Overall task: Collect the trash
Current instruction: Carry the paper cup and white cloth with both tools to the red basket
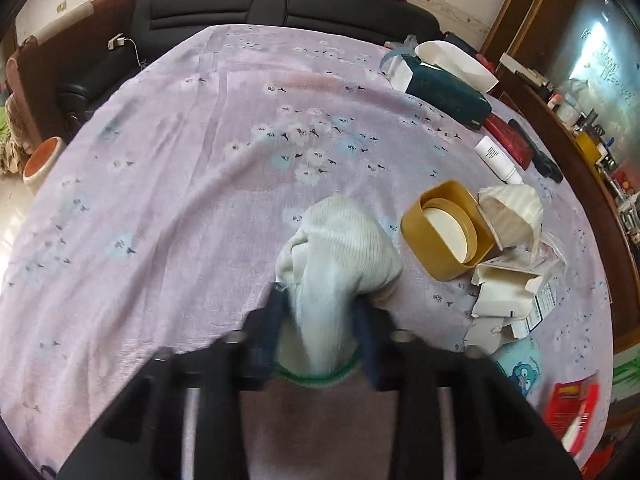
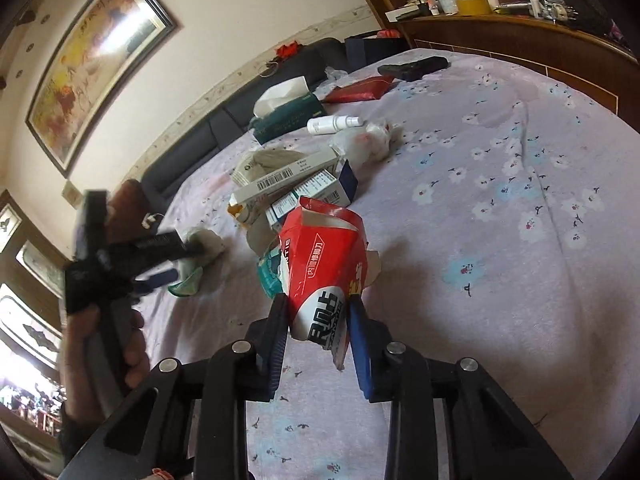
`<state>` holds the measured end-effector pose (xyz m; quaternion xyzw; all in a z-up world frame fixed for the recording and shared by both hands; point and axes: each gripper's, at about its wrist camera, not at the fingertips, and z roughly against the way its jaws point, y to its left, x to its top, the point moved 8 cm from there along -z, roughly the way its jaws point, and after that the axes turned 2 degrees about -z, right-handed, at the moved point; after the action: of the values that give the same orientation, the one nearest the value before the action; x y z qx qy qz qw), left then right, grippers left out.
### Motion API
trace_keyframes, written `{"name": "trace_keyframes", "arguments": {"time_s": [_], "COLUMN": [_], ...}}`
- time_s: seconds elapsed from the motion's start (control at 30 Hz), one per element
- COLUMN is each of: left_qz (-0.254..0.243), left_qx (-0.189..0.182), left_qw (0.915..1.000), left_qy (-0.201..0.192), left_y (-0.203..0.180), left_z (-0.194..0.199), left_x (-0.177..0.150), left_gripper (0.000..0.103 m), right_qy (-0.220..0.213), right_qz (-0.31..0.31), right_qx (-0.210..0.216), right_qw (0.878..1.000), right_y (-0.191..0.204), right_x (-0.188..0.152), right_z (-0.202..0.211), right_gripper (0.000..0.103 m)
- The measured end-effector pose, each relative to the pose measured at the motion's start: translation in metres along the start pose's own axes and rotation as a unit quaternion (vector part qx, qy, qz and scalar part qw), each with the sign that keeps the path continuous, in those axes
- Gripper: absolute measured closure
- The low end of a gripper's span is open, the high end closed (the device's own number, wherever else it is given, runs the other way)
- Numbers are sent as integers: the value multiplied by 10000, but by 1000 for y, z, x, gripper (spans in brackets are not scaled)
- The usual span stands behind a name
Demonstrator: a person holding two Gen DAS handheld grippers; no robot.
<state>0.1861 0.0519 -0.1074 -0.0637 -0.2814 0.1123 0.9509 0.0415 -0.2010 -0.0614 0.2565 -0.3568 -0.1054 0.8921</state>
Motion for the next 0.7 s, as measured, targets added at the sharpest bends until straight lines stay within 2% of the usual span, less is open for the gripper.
{"name": "trace_keyframes", "arguments": {"time_s": [0.03,0.07,0.13,0.3,0.53,0.7], "left_qz": [-12,-38,-1,108,-300,-726], "left_qx": [-20,-32,-127,-630,-1540,-1968], "left_qw": [10000,10000,9997,9963,9827,9706], "left_qy": [-31,-62,-194,-573,-981,-1183], "left_y": [0,0,-2,-16,-67,-106], "left_z": [1,3,15,68,162,217], "left_x": [0,0,2,-7,-48,-70], "left_gripper": [82,91,92,93,93,93], "right_qy": [-40,-79,-147,-325,-751,-1185], "right_qz": [22,38,12,16,60,86], "right_qx": [-15,-2,132,301,339,205], "right_qw": [10000,10000,9998,9990,9966,9927], "right_y": [-1,0,1,4,3,0], "right_x": [0,2,2,5,10,10], "right_z": [4,7,14,33,84,137], "right_gripper": [72,72,72,72,72,72]}}
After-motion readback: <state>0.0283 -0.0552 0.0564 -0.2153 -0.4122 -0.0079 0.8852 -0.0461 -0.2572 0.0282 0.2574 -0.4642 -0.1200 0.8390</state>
